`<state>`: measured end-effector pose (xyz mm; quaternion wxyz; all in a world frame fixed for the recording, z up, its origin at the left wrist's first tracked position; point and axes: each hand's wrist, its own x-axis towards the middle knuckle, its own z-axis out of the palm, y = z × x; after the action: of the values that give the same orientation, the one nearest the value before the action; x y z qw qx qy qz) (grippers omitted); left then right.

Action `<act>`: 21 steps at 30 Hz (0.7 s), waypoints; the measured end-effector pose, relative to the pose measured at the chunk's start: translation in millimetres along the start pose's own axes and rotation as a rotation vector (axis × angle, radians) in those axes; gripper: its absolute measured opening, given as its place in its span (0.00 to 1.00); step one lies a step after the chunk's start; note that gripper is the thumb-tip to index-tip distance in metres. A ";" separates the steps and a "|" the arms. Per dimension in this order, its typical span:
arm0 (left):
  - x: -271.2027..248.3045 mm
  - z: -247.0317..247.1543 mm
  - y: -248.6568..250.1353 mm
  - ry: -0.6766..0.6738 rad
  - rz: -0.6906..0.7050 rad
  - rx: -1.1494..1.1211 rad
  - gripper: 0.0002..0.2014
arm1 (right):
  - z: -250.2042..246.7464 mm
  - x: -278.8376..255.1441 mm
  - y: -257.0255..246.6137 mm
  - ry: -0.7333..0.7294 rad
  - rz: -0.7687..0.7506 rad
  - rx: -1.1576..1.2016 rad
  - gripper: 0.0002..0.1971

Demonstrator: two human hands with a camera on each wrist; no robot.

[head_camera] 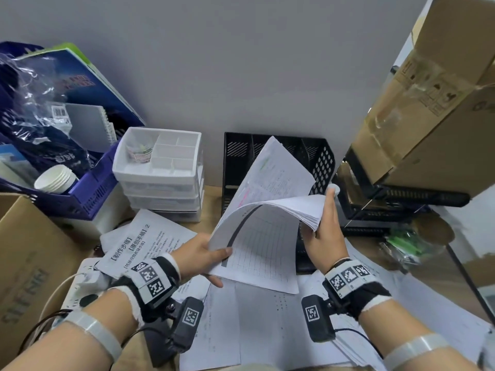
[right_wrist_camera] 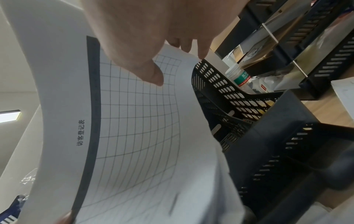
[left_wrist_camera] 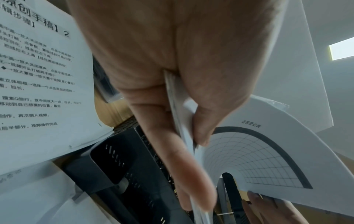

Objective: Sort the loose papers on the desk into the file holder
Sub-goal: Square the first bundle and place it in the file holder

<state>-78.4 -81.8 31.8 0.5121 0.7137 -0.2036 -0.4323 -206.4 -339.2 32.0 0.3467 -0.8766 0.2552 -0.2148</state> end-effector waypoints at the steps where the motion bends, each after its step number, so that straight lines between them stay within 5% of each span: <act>1: 0.4 -0.4 -0.9 -0.007 -0.003 -0.002 0.07 | 1.1 0.2 1.8 0.000 -0.005 0.006 0.50; 7: 1.5 -4.4 -4.3 -0.016 -0.016 0.007 0.09 | 2.2 -6.9 6.7 0.042 -0.145 -0.040 0.33; 13: 4.0 -2.8 0.2 0.047 0.037 0.098 0.11 | -18.7 17.0 -12.4 0.029 0.112 0.013 0.47; 16: 6.4 -0.3 4.0 0.092 0.134 0.120 0.11 | -25.0 33.9 -46.2 -0.056 0.203 0.037 0.31; 21: 18.6 4.9 15.1 0.285 0.346 0.143 0.14 | -15.5 40.8 -112.8 -0.344 0.094 0.480 0.52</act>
<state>-70.0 -104.1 37.4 0.5504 0.7565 -0.2784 -0.2174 -149.6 -300.2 131.5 0.5917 -0.7804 0.1750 -0.1010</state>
